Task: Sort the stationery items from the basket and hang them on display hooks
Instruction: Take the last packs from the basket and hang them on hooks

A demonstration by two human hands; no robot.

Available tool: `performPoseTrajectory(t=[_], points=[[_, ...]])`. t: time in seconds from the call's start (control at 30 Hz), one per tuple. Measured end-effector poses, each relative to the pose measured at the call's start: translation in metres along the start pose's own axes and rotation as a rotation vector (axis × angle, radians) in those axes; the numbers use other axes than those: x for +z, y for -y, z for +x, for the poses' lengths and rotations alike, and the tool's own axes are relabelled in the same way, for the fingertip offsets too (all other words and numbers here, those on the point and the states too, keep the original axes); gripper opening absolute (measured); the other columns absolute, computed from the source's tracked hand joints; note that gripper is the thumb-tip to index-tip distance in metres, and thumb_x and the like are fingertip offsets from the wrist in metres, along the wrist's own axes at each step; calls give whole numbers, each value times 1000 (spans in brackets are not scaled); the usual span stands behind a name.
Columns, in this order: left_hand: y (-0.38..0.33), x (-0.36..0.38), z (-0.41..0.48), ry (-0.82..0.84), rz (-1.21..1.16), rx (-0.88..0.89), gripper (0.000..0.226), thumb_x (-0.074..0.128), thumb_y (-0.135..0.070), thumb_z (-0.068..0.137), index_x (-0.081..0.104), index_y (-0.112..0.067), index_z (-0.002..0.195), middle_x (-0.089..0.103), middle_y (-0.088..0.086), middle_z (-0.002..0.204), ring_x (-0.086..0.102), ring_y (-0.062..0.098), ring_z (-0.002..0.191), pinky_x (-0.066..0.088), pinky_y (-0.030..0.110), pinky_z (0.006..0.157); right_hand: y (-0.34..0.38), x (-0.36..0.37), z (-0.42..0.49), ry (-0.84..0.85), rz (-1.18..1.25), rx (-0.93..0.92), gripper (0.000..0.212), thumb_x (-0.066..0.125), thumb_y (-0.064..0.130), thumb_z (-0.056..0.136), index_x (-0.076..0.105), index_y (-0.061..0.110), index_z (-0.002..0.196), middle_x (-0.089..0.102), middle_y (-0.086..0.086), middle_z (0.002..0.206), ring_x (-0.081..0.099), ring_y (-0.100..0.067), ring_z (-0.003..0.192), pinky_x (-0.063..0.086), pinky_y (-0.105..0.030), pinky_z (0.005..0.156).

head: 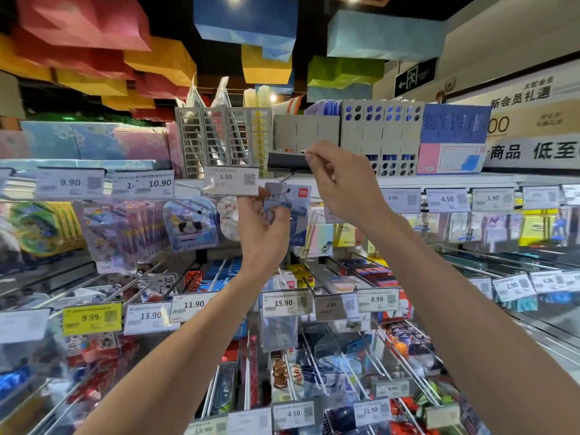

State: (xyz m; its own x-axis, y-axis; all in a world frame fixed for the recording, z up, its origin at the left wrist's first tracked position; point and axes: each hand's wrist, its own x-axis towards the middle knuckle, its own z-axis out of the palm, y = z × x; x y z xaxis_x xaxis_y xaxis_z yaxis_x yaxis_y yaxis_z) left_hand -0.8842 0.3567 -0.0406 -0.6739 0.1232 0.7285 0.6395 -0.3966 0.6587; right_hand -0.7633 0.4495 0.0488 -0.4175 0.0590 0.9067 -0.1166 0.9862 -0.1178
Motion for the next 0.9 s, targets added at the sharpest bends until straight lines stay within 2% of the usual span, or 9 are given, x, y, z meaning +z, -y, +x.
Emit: performPoseTrajectory(t=[0.17, 0.23, 0.33, 0.43, 0.53, 0.6, 0.67, 0.73, 0.9], points=[[-3, 5, 7, -68, 29, -57, 27, 71, -15, 91, 51, -32, 97, 60, -9, 101, 59, -17, 84, 44, 4, 64, 1, -1, 0, -1, -6, -5, 20, 50, 22, 107, 67, 13, 106, 68, 1, 87, 57, -17, 74, 48, -37, 70], [0, 6, 8, -85, 69, -52, 20, 71, -14, 88, 60, -30, 91, 63, -12, 92, 59, -17, 79, 42, 2, 59, 1, -1, 0, 4, -4, -5, 20, 50, 22, 107, 67, 13, 106, 68, 2, 87, 57, -16, 73, 47, -35, 69], [6, 4, 13, -57, 141, -57, 26, 69, -10, 84, 62, -31, 69, 64, -19, 62, 55, -6, 51, 36, 8, 42, 1, 0, 0, -3, -4, -5, 19, 49, 23, 107, 66, 14, 104, 65, 4, 84, 54, -14, 72, 44, -33, 67], [11, 4, 23, -73, 158, -158, 22, 73, -17, 87, 54, -30, 86, 66, -11, 73, 59, -7, 55, 40, 10, 44, 1, 1, -1, -16, 3, -3, 19, 50, 23, 107, 67, 14, 104, 67, 4, 84, 56, -14, 72, 48, -36, 68], [22, 6, 32, -94, 183, -198, 28, 72, -16, 90, 49, -31, 84, 62, -11, 71, 60, -1, 59, 40, 10, 44, 0, 2, -1, -26, 15, -1, 19, 51, 23, 106, 68, 14, 104, 68, 2, 84, 58, -15, 72, 50, -38, 69], [27, 8, 35, -83, 197, -284, 23, 71, -22, 93, 50, -27, 97, 60, -7, 86, 61, 7, 77, 45, 18, 57, -1, 3, -2, -30, 29, -3, 18, 52, 22, 106, 68, 14, 104, 69, 2, 85, 59, -15, 73, 51, -38, 71], [32, 10, 38, -61, 236, -341, 36, 70, -28, 95, 50, -16, 122, 60, -2, 101, 62, 24, 95, 51, 32, 81, 0, 3, -3, -30, 47, -5, 18, 53, 21, 106, 69, 13, 105, 69, 4, 89, 61, -15, 77, 53, -38, 74], [36, 13, 41, -60, 287, -375, 47, 67, -31, 97, 46, -12, 134, 55, -3, 98, 57, 28, 101, 47, 38, 91, -1, 3, -5, -25, 59, -12, 18, 54, 20, 105, 70, 12, 106, 69, 5, 93, 62, -16, 81, 53, -37, 77], [42, 13, 45, -52, 334, -363, 31, 69, -30, 97, 44, -22, 113, 54, -2, 95, 59, 26, 91, 53, 41, 96, -5, 2, -11, -18, 58, -28, 17, 57, 20, 104, 72, 12, 107, 71, 2, 97, 61, -16, 84, 51, -37, 83]])
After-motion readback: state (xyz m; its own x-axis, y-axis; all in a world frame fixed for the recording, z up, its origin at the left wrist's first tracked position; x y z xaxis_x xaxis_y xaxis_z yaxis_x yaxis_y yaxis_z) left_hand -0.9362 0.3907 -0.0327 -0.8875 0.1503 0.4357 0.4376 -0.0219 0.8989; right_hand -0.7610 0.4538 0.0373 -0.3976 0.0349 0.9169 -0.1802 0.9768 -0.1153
